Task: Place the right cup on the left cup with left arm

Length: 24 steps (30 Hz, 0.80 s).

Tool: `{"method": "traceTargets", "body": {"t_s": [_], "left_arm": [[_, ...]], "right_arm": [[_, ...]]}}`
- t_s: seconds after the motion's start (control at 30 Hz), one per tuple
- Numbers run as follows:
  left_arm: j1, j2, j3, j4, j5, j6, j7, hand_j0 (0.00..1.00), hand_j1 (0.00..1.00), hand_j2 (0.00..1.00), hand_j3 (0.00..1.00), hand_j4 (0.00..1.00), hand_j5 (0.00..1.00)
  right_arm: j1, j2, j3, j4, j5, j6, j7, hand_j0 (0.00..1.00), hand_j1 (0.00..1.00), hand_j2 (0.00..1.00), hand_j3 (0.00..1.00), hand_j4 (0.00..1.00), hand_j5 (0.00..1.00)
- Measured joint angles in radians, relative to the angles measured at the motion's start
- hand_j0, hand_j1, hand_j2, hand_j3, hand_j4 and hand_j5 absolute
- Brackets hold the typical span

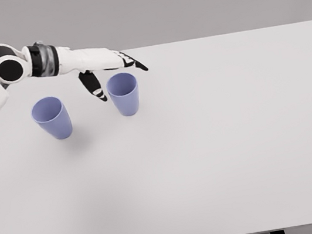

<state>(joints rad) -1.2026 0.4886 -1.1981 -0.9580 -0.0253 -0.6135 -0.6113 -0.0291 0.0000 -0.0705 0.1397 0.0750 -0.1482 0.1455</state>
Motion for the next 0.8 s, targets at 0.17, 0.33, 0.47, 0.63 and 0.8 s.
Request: {"method": "traceTargets", "body": {"t_s": [0.17, 0.33, 0.47, 0.63, 0.8], "left_arm": [[0.015, -0.007, -0.001, 0.008, -0.008, 0.0, 0.0, 1.0, 1.0, 1.0, 1.0, 1.0, 1.0], [0.015, -0.012, 0.001, 0.013, -0.024, 0.0, 0.0, 1.0, 1.0, 1.0, 1.0, 1.0, 1.0], [0.021, -0.024, 0.001, 0.027, -0.045, 0.0, 0.0, 0.88, 0.88, 0.88, 0.88, 0.88, 0.88], [0.021, -0.029, 0.005, 0.037, -0.056, 0.0, 0.0, 0.67, 0.67, 0.67, 0.67, 0.67, 0.67], [0.021, -0.028, 0.012, 0.038, -0.054, 0.0, 0.0, 0.63, 0.63, 0.63, 0.63, 0.63, 0.63]], "right_arm": [[0.0, 0.0, 0.0, 0.0, 0.0, 0.0, 0.0, 1.0, 1.0, 1.0, 1.0, 1.0, 1.0], [0.0, 0.0, 0.0, 0.0, 0.0, 0.0, 0.0, 1.0, 1.0, 1.0, 1.0, 1.0, 1.0], [0.0, 0.0, 0.0, 0.0, 0.0, 0.0, 0.0, 1.0, 1.0, 1.0, 1.0, 1.0, 1.0], [0.0, 0.0, 0.0, 0.0, 0.0, 0.0, 0.0, 1.0, 1.0, 1.0, 1.0, 1.0, 1.0], [0.0, 0.0, 0.0, 0.0, 0.0, 0.0, 0.0, 1.0, 1.0, 1.0, 1.0, 1.0, 1.0]]}}
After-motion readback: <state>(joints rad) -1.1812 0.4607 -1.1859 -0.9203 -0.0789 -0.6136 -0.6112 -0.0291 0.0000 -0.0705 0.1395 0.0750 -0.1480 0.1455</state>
